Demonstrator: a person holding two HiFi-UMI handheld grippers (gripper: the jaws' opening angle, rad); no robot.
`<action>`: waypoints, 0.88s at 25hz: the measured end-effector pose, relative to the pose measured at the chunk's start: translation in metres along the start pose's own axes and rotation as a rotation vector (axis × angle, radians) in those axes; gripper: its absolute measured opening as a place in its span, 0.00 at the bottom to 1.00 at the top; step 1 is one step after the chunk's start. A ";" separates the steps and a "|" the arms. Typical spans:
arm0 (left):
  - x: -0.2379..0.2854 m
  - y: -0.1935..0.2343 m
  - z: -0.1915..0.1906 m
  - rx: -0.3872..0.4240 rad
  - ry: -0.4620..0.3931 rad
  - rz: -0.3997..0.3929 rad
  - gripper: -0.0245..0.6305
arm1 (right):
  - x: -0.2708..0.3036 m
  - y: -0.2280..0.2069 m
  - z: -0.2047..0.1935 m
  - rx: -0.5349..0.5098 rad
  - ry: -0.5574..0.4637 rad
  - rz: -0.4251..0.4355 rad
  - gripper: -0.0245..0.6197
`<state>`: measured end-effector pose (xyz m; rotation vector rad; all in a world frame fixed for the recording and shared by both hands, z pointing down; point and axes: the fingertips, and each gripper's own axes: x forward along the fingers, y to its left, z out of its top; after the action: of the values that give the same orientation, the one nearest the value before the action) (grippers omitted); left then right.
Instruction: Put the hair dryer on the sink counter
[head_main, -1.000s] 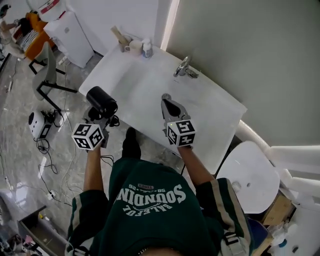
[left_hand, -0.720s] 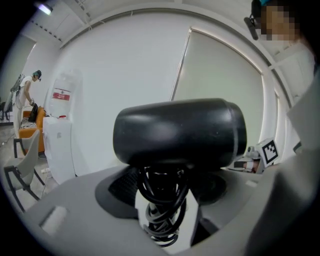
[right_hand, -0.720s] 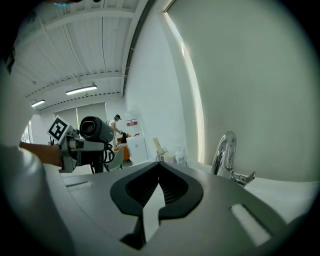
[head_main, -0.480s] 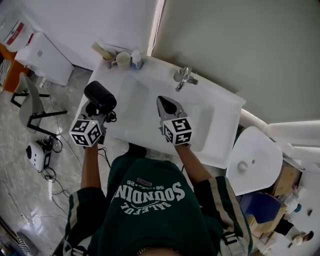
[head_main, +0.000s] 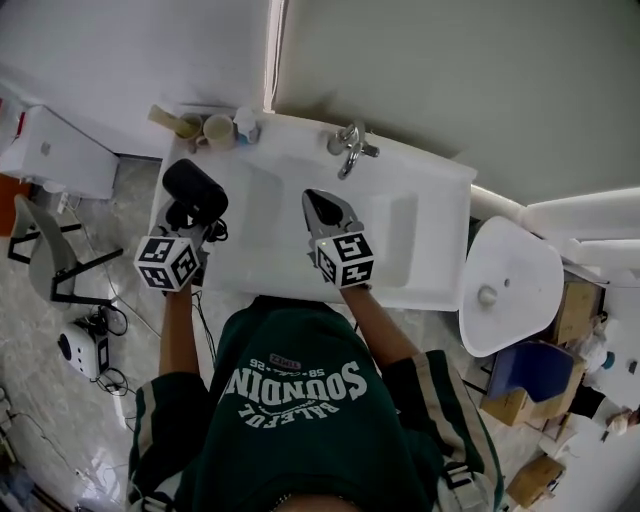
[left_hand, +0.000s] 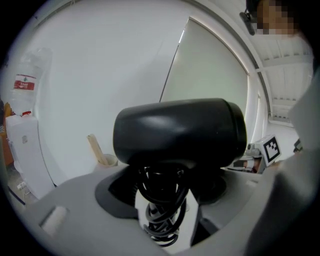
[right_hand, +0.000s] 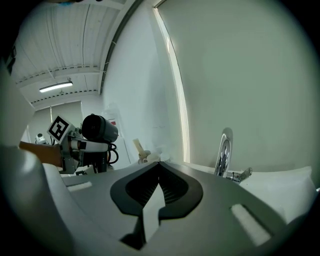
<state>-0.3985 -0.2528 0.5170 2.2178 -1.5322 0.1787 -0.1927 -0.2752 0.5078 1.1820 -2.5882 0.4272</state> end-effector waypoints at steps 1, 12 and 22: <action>0.002 -0.001 0.000 -0.007 -0.001 0.000 0.55 | 0.000 -0.001 0.000 -0.006 0.001 0.000 0.05; 0.000 0.015 0.003 -0.039 -0.019 0.046 0.55 | 0.012 0.002 0.007 -0.039 0.010 0.045 0.05; -0.018 0.041 -0.024 -0.049 0.034 0.120 0.55 | 0.026 0.018 -0.005 -0.049 0.056 0.110 0.05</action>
<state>-0.4393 -0.2390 0.5437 2.0757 -1.6342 0.2120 -0.2219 -0.2801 0.5185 1.0001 -2.6080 0.4104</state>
